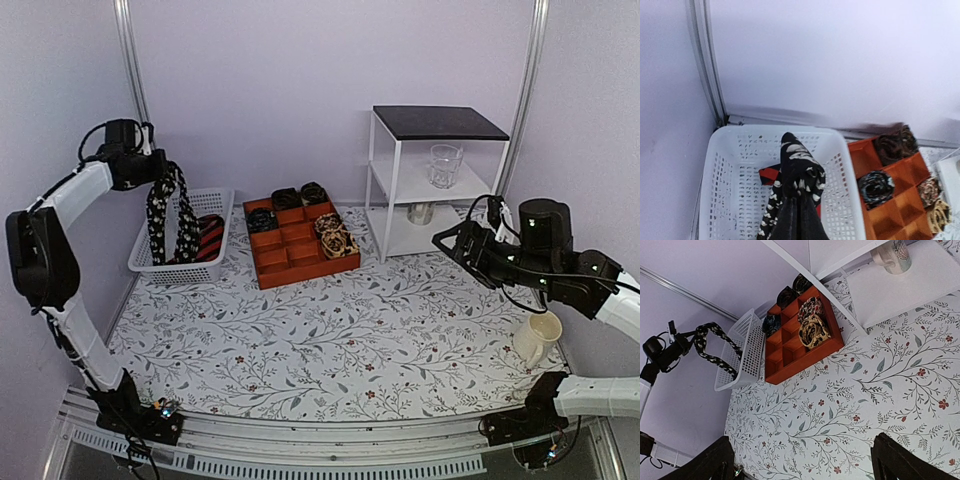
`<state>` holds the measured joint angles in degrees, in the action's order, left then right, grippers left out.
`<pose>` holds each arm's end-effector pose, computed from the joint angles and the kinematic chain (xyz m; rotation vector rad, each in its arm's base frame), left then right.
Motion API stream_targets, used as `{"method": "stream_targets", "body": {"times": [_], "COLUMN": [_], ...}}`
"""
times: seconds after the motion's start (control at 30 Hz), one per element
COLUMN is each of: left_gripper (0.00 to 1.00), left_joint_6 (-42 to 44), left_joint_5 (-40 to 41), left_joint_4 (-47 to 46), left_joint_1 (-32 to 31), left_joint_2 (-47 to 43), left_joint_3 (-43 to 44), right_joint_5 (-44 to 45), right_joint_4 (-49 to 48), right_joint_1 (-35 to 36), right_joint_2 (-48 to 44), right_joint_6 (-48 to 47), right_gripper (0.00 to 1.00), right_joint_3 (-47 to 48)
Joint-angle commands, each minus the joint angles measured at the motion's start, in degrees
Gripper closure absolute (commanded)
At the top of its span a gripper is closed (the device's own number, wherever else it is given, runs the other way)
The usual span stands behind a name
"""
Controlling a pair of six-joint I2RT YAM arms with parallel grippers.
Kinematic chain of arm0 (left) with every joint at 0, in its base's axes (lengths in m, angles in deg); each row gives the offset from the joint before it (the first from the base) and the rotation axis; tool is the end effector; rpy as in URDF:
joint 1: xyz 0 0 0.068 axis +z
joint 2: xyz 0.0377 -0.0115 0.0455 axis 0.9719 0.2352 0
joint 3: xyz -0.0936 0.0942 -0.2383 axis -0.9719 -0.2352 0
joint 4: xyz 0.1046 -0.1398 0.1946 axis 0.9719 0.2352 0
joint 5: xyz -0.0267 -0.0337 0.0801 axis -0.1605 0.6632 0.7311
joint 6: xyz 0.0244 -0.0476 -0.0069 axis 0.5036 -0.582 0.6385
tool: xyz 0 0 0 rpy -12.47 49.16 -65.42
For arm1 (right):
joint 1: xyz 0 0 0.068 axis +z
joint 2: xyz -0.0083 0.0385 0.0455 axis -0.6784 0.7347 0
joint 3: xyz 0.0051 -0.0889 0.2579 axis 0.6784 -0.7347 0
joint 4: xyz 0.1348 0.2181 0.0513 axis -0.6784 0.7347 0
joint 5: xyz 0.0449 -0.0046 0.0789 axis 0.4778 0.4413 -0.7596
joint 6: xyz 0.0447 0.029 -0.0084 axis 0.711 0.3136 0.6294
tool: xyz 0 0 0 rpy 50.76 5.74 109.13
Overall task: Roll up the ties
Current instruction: Pick up the tie from the bin, then pass from the left arm to the right
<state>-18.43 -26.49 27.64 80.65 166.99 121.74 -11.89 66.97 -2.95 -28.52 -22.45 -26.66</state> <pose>0.4222 0.0278 0.3398 -0.2126 2.0830 -0.1756 0.1486 0.1216 0.3269 0.1842 2.1164 0.9101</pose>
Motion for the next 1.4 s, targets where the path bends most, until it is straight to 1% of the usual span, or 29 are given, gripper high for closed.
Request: {"method": "stream_targets", "body": {"times": [0.0,0.17,0.27,0.43,0.6,0.7,0.77,0.87,1.0,1.13,1.23,1.3,1.37], "left_gripper": [1.00,1.00,1.00,1.00,1.00,1.00,1.00,1.00,1.00,1.00,1.00,1.00,1.00], "left_joint_6": [-3.71,-5.89,-6.71,-9.63,-13.43,-19.53,-23.14,-25.19,-26.24,-27.06,-29.07,-30.40,-32.06], "left_joint_5": [-6.57,-11.53,-16.80,-23.01,-31.17,-36.75,-39.18,-39.05,-34.66,-30.18,-27.02,-25.09,-24.44], "left_joint_4": [-1.56,-3.28,-4.35,-6.43,-10.15,-16.39,-19.92,-20.87,-20.38,-19.55,-21.86,-23.18,-24.43], "left_joint_1": [-0.97,-3.80,-5.51,-9.65,-12.98,-14.07,-15.68,-18.94,-24.96,-30.88,-34.19,-35.56,-36.64], "left_joint_2": [-7.46,-16.86,-21.65,-28.97,-34.63,-38.30,-40.92,-43.32,-46.97,-50.10,-51.98,-52.20,-51.76], "left_joint_3": [-3.62,-8.37,-10.25,-12.57,-14.35,-17.91,-21.49,-25.84,-33.49,-39.09,-41.64,-42.02,-41.85], "right_joint_5": [0.47,-0.43,-1.21,-5.09,-8.04,-7.83,-6.95,-6.59,-4.41,-1.62,4.05,7.43,10.58], "right_joint_4": [-2.31,-5.14,-6.11,-9.67,-16.86,-25.49,-29.98,-33.30,-34.00,-36.65,-44.76,-49.82,-57.74], "right_joint_1": [0.47,0.45,0.43,0.49,1.68,4.44,5.80,8.33,13.27,16.43,19.56,22.24,25.74], "right_joint_2": [-1.96,-3.63,-3.73,-2.37,-1.00,0.17,2.70,8.47,15.47,18.71,23.76,27.41,30.98], "right_joint_6": [-0.59,-1.58,-2.17,-3.48,-4.21,-6.55,-8.20,-10.78,-13.99,-15.74,-18.62,-21.74,-25.89], "right_gripper": [0.04,0.06,0.07,0.10,0.13,0.13,0.14,0.14,0.15,0.15,0.14,0.14,0.10], "right_joint_3": [-1.81,-3.89,-4.40,-4.46,-5.32,-7.12,-6.61,-3.54,1.38,0.72,-1.32,-0.74,0.07]}}
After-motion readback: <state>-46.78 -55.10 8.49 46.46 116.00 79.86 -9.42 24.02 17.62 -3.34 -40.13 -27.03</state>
